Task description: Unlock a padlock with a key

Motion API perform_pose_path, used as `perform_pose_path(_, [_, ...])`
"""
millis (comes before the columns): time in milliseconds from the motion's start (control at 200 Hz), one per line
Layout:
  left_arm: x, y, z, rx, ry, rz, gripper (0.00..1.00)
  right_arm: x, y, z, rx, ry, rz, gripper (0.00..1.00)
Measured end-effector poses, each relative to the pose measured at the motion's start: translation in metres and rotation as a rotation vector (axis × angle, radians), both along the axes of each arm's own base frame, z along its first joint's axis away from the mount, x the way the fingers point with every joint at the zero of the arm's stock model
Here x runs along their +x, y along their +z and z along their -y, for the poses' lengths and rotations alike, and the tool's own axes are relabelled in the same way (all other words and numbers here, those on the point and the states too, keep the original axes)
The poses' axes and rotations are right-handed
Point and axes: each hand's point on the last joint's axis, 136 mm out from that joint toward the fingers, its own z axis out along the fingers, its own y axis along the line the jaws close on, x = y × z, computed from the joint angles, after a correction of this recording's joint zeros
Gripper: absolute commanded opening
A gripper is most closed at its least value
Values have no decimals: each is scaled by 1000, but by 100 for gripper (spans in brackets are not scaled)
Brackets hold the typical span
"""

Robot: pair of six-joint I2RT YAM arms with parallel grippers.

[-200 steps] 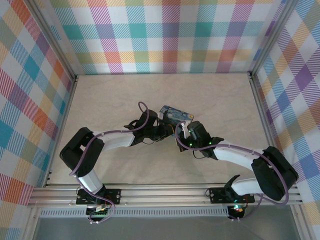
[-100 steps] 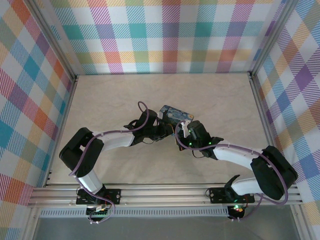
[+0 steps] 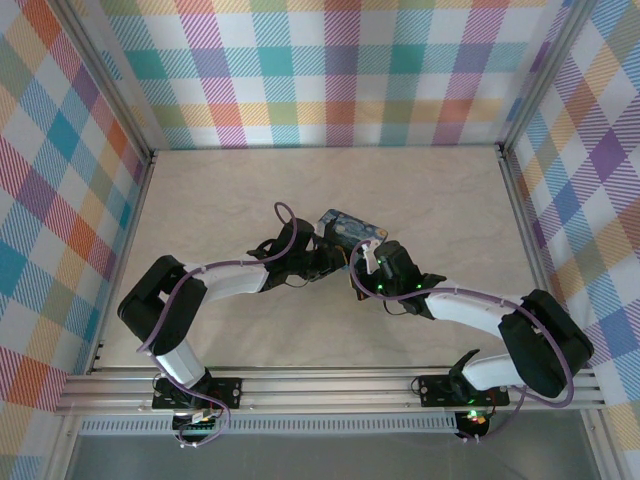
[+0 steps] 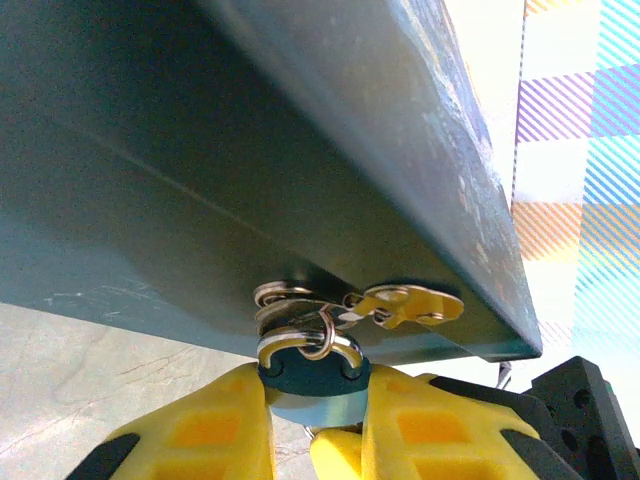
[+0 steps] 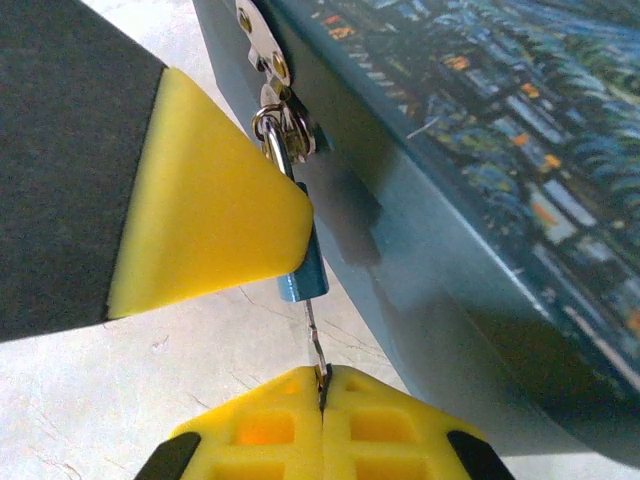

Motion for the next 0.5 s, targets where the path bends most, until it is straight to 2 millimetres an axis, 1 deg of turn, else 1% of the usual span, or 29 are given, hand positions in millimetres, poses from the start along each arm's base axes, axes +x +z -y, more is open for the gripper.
perform_pose_path(500, [2, 1, -1, 6, 7, 2, 22, 1, 1, -1, 21, -12, -6, 0])
